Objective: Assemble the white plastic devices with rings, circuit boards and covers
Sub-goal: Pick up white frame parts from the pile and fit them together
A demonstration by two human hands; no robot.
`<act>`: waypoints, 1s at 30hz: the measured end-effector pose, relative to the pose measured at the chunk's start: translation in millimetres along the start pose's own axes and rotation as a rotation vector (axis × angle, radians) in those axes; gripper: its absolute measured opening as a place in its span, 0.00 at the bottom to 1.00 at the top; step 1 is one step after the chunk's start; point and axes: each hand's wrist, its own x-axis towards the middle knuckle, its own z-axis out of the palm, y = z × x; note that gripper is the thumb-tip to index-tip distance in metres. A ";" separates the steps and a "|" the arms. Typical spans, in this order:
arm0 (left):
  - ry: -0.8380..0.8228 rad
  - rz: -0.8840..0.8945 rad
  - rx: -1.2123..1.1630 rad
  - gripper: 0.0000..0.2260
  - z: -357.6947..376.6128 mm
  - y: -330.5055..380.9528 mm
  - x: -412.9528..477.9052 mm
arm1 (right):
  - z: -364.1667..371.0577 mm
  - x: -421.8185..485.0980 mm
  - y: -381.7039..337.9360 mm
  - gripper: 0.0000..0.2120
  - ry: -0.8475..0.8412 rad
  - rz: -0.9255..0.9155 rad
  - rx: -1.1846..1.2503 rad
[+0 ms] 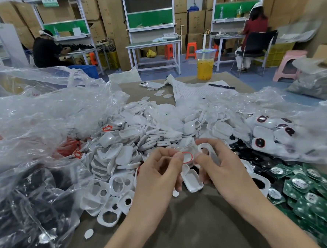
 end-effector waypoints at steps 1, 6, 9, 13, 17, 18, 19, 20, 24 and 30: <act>-0.003 0.002 0.000 0.05 1.0 -0.6 -0.1 | -0.1 0.7 -0.3 0.06 -0.014 0.010 0.065; 0.016 0.046 0.019 0.07 2.2 0.4 -1.7 | 2.8 5.8 6.8 0.21 -0.122 0.127 0.193; 0.039 0.069 0.051 0.09 3.6 0.1 -2.2 | 6.4 6.7 14.6 0.20 -0.185 0.147 0.237; 0.076 0.119 0.110 0.08 5.3 -0.1 -2.0 | 18.1 2.8 13.2 0.13 -0.153 0.108 0.360; 0.117 0.191 0.246 0.03 2.7 -3.4 -1.9 | 23.7 -1.9 10.5 0.12 -0.145 0.112 0.419; 0.124 0.214 0.271 0.03 2.0 -4.4 -2.0 | 23.1 -2.7 9.2 0.13 -0.145 0.105 0.403; 0.130 0.238 0.297 0.03 1.9 -5.1 -2.1 | 22.2 -3.0 7.0 0.13 -0.142 0.098 0.387; 0.134 0.258 0.320 0.04 1.9 -5.9 -2.1 | 20.8 -3.3 5.8 0.12 -0.137 0.091 0.373; 0.141 0.300 0.358 0.04 0.2 -10.2 -1.1 | 18.3 -4.2 3.1 0.13 -0.152 0.056 0.285; 0.171 0.307 0.350 0.05 -0.5 -12.1 1.0 | 18.6 -5.1 -2.2 0.13 -0.148 -0.012 0.234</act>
